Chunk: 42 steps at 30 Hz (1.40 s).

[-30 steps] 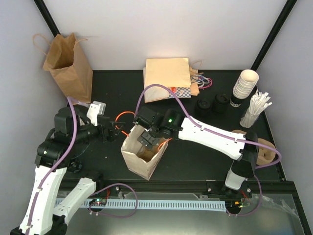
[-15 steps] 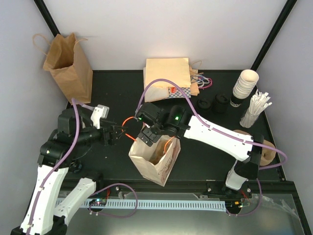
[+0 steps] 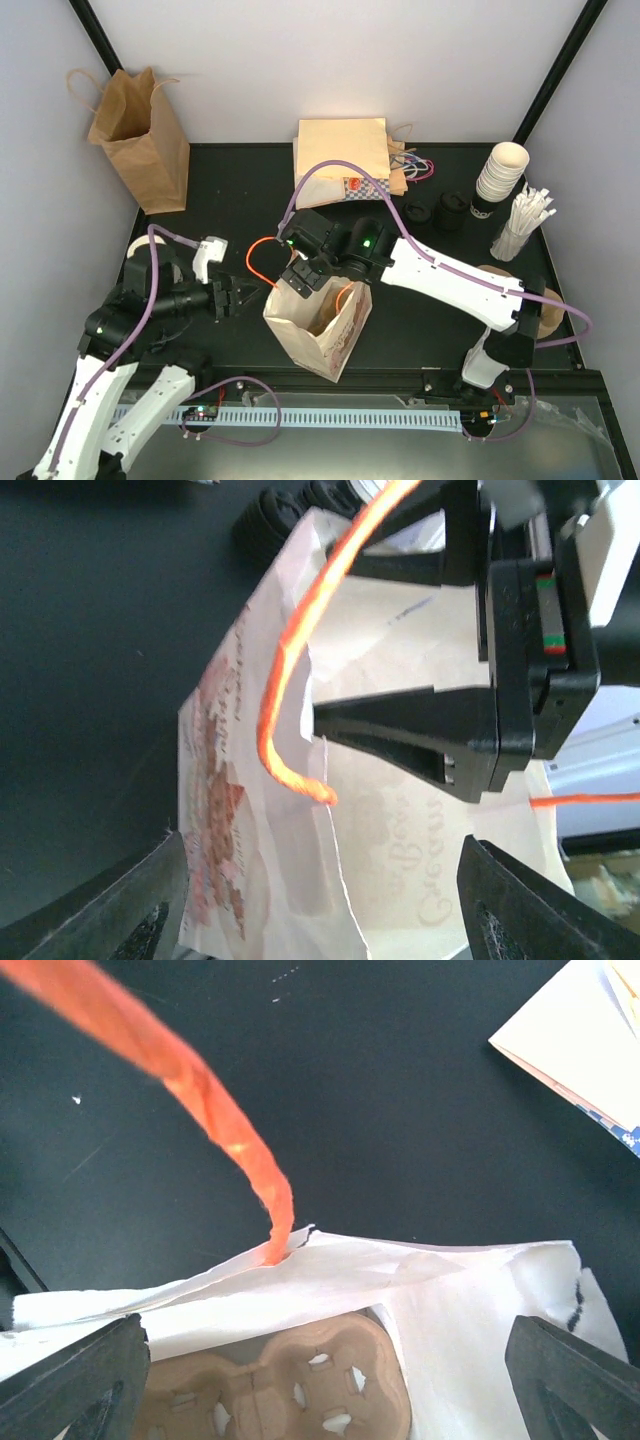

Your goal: Pack the takeout coffee

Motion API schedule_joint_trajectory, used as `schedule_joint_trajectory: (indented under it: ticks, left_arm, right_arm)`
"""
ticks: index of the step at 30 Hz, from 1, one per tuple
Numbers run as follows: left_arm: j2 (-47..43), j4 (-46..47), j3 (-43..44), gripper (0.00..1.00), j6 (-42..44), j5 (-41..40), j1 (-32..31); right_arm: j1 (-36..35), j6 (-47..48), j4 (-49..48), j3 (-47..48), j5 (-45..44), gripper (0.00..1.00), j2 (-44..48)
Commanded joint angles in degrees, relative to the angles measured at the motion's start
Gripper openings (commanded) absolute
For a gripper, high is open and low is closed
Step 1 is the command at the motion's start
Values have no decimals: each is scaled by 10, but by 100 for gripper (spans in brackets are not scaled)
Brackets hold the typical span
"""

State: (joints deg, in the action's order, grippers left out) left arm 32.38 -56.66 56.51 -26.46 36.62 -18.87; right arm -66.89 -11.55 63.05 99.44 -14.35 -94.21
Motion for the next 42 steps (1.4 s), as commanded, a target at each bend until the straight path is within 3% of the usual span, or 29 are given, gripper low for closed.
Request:
schedule_joint_trajectory:
  ticks: [1,6,9,14,21,29,42]
  left_arm:
    - [13,-1,0,74,-52,-29,-54]
    - [49,-6,8,62,-112,-142,-177]
    - [77,-33,33,54,-125,-194,-219]
    - [113,-65,56,40,-135,-243,-249]
    - [127,-79,79,3,-135,-300,-258]
    - [147,-85,103,2,-113,-320,-258]
    - [162,-79,113,2,-94,-318,-258]
  right_arm:
    - [-2,-10,-23,-6,-8,100,22]
    - [-3,-10,-29,-12,-8,100,25]
    - [-2,-10,-29,-15,-8,100,27]
    - [-3,-13,-37,-24,-12,100,41]
    - [-3,-21,-68,-50,-38,100,84]
    - [-2,-24,-184,-120,-121,100,178]
    - [-2,44,-571,-275,-370,100,310]
